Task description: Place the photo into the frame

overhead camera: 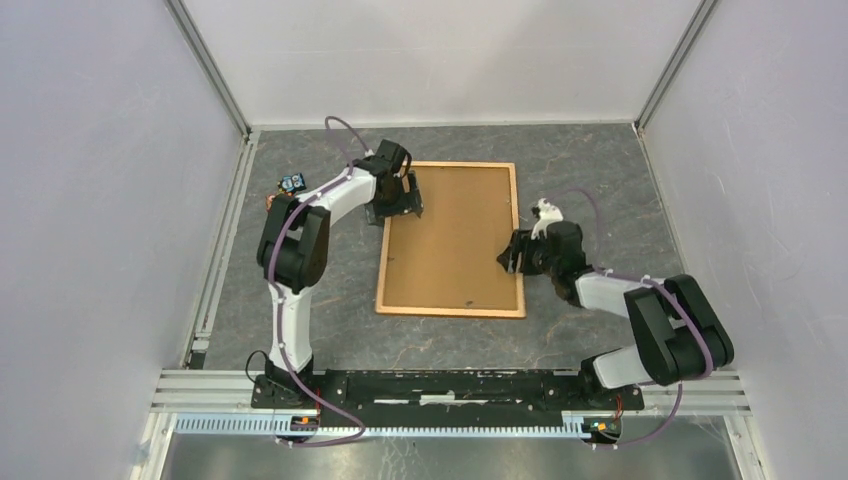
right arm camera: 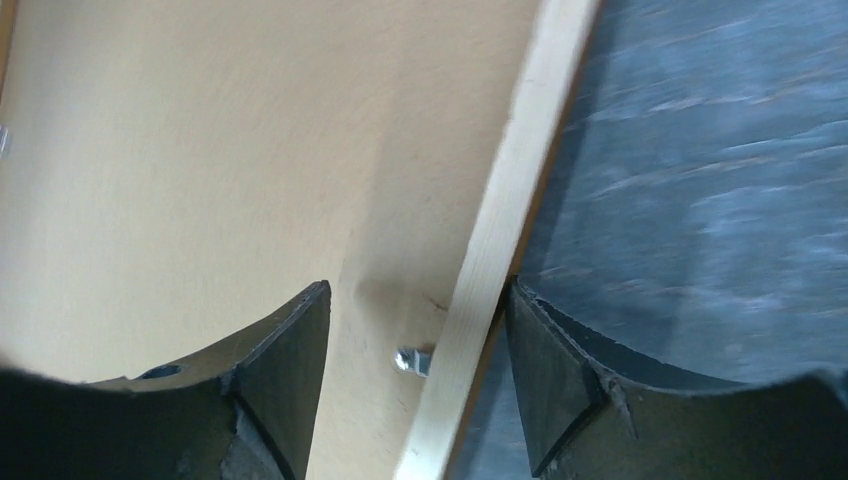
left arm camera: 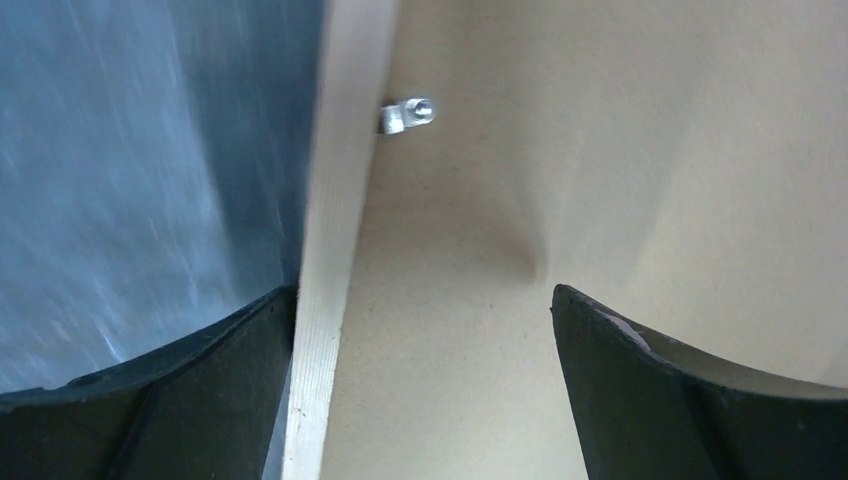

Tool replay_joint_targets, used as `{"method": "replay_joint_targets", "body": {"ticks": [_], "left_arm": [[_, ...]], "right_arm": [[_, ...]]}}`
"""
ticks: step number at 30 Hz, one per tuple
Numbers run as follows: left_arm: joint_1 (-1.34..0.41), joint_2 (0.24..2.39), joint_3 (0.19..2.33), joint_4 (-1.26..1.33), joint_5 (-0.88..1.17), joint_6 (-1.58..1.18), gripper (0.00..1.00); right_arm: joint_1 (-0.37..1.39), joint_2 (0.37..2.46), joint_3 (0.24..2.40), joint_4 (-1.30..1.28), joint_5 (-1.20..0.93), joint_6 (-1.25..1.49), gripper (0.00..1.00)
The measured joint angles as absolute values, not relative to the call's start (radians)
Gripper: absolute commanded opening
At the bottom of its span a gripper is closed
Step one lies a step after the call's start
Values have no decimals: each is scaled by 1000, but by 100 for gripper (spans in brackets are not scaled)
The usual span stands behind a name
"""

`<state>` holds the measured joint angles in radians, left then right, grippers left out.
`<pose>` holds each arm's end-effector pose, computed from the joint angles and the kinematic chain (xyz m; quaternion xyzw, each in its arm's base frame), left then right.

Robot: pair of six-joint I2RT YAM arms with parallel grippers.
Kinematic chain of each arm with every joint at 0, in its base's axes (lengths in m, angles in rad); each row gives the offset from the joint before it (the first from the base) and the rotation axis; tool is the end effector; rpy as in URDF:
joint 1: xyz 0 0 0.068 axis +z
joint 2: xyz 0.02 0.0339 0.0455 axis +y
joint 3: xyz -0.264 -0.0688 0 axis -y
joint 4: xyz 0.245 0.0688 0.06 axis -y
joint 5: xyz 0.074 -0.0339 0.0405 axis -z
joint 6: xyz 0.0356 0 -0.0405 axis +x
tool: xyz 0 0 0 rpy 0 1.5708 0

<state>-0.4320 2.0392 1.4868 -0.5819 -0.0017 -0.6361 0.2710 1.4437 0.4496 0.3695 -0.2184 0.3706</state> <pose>0.3865 -0.1781 0.1723 -0.0996 0.9712 -0.1095 0.1868 0.2471 0.0767 0.1391 -0.0055 0.8862 0.2349 0.3992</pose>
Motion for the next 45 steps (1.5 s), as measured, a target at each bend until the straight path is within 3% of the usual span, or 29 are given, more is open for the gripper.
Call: {"method": "replay_joint_targets", "body": {"ticks": [7, 13, 20, 23, 26, 36, 45], "left_arm": [[-390, 2354, 2001, -644, -19, -493, 100], [-445, 2323, 2090, -782, -128, -448, 100], [-471, 1796, 1580, -767, -175, -459, 100], [-467, 1533, 1320, -721, -146, -500, 100], [-467, 1403, 1136, -688, -136, -543, 100], [-467, 1238, 653, -503, -21, -738, 100], [-440, 1309, 612, -309, -2, -811, 100]], "right_arm": [[542, 1324, 309, 453, -234, 481, 78], [613, 1202, 363, 291, -184, 449, 98], [564, 1202, 603, 153, 97, 274, 98], [492, 1313, 745, 143, 136, 200, 98], [419, 1485, 924, 106, 152, 133, 98], [250, 1912, 1312, -48, 54, -32, 98], [219, 2062, 1392, -125, -111, -57, 67]]}}
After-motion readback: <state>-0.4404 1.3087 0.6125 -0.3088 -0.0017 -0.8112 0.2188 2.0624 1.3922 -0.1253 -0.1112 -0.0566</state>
